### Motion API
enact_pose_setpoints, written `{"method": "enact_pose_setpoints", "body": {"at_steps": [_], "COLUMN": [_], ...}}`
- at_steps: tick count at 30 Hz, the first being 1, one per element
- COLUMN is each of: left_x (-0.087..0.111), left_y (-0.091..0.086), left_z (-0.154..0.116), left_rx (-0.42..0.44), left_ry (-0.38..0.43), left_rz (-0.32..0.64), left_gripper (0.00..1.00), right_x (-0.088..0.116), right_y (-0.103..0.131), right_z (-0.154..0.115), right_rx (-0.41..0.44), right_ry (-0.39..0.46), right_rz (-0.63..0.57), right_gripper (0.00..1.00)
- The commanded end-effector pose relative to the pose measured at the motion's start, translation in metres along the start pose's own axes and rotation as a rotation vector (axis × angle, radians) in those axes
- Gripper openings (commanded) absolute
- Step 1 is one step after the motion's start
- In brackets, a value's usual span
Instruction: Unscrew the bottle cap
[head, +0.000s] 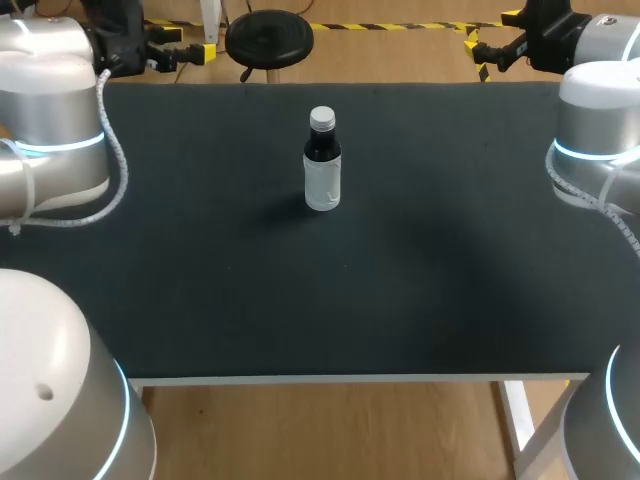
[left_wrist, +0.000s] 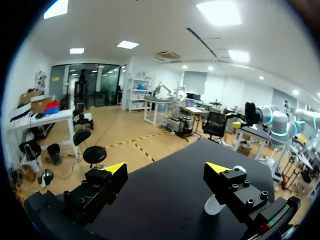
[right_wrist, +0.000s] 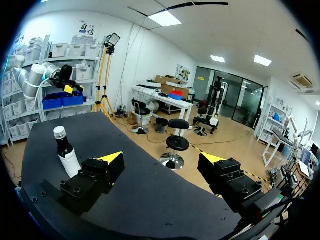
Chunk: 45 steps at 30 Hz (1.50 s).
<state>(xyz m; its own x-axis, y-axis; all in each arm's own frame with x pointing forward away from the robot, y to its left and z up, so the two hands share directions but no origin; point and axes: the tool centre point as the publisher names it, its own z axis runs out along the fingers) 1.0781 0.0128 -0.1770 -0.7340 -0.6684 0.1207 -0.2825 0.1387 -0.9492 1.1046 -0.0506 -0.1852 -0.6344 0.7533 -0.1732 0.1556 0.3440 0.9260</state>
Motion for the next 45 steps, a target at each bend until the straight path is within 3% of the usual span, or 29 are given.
{"method": "enact_pose_setpoints", "body": {"at_steps": [1, 7, 18, 25, 45], "left_x": [-0.002, 0.011, 0.039, 0.060, 0.115], "left_y": [0.009, 0.017, 0.036, 0.049, 0.086], "left_z": [-0.004, 0.002, 0.019, 0.035, 0.081], "left_rx": [0.081, 0.169, 0.285, 0.282, 0.237], "left_ry": [0.151, 0.341, 0.639, 0.742, 0.937], "left_rz": [0.085, 0.193, 0.257, 0.232, 0.170], "left_gripper": [1.00, 1.00, 1.00, 1.00, 1.00], "right_x": [0.000, 0.000, 0.000, 0.000, 0.000], "right_y": [0.000, 0.000, 0.000, 0.000, 0.000], "right_z": [0.000, 0.000, 0.000, 0.000, 0.000], "right_rx": [0.000, 0.000, 0.000, 0.000, 0.000], "right_ry": [-0.001, -0.001, -0.001, -0.001, -0.001], "right_rz": [0.000, 0.000, 0.000, 0.000, 0.000], "right_gripper": [1.00, 1.00, 1.00, 1.00, 1.00]}}
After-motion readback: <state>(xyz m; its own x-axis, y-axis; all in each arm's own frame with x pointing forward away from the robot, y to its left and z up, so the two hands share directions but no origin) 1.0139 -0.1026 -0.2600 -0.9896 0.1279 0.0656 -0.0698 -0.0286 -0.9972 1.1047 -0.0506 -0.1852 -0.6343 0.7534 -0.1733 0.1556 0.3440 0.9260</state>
